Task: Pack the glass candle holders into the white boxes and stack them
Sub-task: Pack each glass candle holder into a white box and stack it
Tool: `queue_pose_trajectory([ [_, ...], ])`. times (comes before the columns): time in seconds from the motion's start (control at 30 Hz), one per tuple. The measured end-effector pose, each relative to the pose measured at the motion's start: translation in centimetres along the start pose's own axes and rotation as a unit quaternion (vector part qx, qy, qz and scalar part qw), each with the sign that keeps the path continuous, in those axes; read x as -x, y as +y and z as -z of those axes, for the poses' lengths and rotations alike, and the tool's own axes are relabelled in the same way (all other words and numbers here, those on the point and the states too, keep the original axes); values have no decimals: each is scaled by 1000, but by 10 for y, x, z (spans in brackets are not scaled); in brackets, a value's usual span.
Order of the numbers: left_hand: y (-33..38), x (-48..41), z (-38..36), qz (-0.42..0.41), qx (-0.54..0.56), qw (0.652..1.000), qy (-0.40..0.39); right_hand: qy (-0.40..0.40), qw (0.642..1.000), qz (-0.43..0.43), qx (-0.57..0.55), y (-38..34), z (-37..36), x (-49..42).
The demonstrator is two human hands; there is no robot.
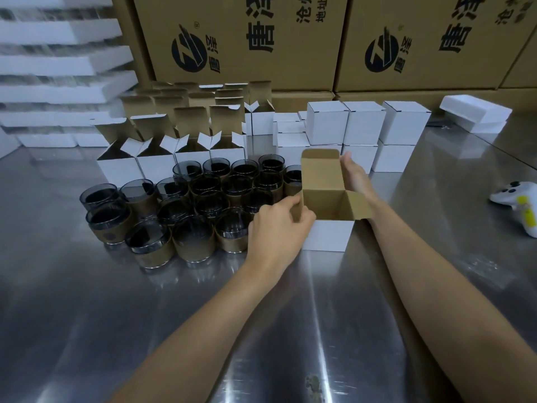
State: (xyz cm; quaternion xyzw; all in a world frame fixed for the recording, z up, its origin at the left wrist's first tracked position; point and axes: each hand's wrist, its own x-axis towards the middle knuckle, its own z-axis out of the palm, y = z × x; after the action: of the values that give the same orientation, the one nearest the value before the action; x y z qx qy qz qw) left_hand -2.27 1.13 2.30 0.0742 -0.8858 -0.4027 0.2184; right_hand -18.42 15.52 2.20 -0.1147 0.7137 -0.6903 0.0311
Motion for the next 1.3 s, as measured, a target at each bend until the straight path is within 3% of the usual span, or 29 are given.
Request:
queue_pose_trajectory([
  [0.07, 3, 3, 1, -17, -26, 999, 12, -26, 999, -25, -27, 1, 0, -4],
  [0.17, 6, 4, 1, -55, -90, 994, 25, -40, 996, -60, 59, 0, -5, -6],
  [0.3, 7, 9, 3, -115, -139, 983, 19, -74, 982, 3, 174, 5, -9, -6],
  [0.4, 7, 10, 2, -148, -180, 972, 23, -21, 982, 49, 179, 6, -8, -4],
  [0.5, 5, 10, 0, -154, -228, 961, 15, 81, 980, 25, 177, 8, -5, -6],
  [0.67, 1, 7, -3, -152, -259, 954, -4, 41, 976, 29, 212, 8, -1, 3],
  [0.83, -4, 4, -6, -142, -252, 957, -20, 47, 994, -86, -54, 7, -4, 4],
  [1.0, -7, 1, -11, -126, -253, 959, -39, 98, 995, 7, -31, 12, 13, 12],
  [1.3, -16, -9, -19, -72, -253, 963, -57, 75, 956, 34, -280, 5, 30, 27],
])
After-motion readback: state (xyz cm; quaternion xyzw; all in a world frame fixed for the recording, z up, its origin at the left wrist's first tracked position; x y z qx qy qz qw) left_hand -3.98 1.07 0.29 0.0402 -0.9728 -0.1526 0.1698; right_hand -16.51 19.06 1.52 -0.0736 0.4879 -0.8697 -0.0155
